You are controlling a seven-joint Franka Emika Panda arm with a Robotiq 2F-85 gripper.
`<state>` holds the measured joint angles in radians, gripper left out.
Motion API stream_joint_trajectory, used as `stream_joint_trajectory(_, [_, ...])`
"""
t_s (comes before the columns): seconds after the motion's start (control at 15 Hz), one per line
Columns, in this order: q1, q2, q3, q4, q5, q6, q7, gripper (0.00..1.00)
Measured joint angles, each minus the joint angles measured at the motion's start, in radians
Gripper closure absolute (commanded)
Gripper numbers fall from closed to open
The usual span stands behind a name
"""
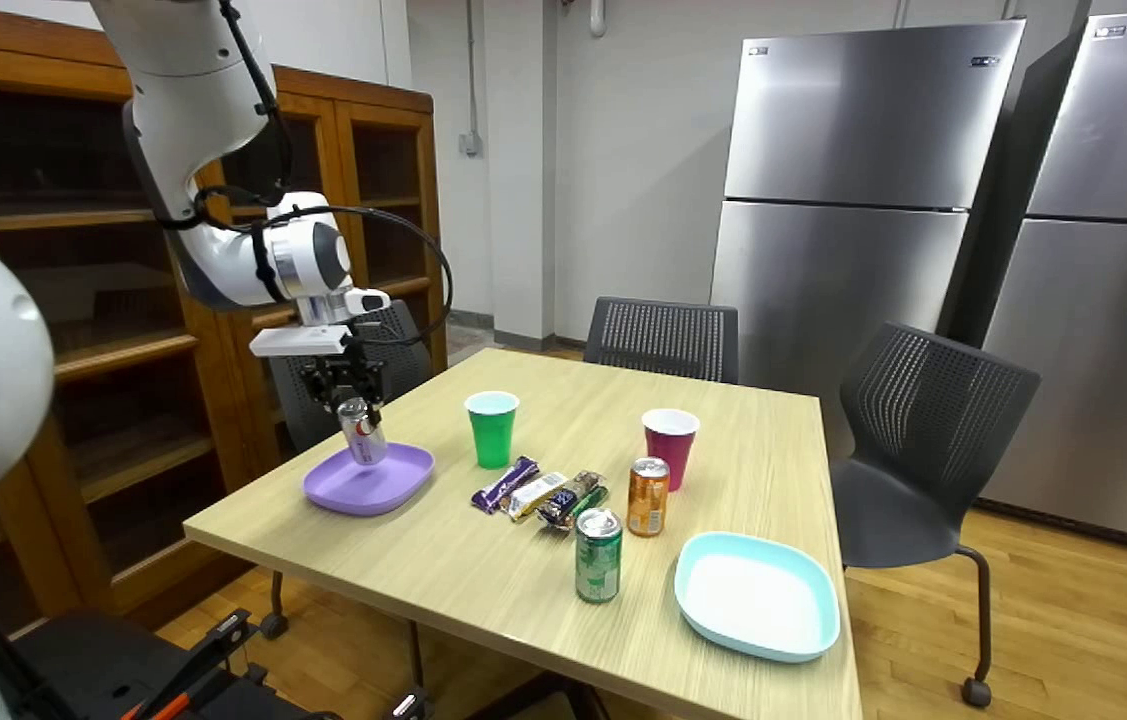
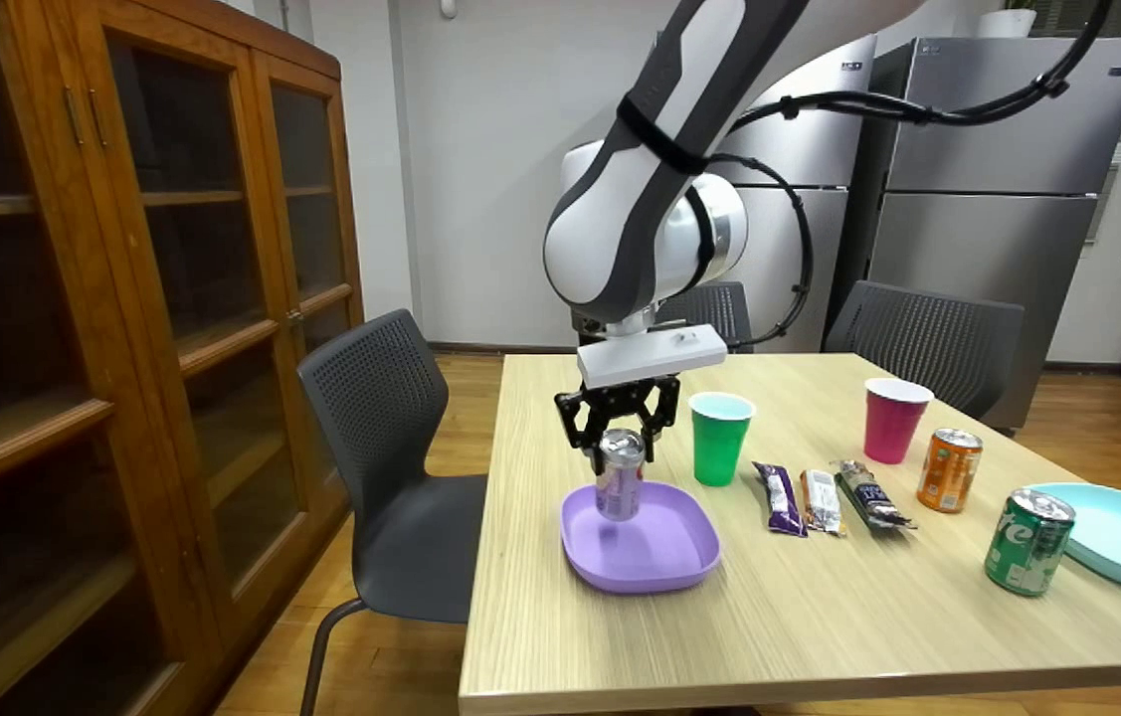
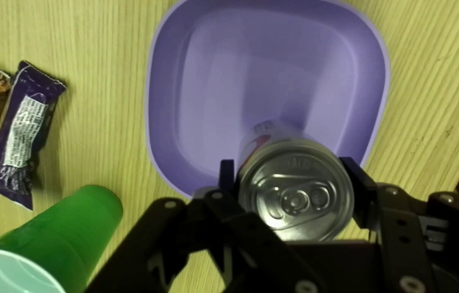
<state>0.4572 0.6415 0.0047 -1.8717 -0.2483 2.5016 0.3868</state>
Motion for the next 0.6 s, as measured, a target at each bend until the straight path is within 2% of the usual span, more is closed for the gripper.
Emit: stream_joint_trajectory(0.6, [0.001,0.124,0.01,0.179,0.006,-0.089,0.0,0.61])
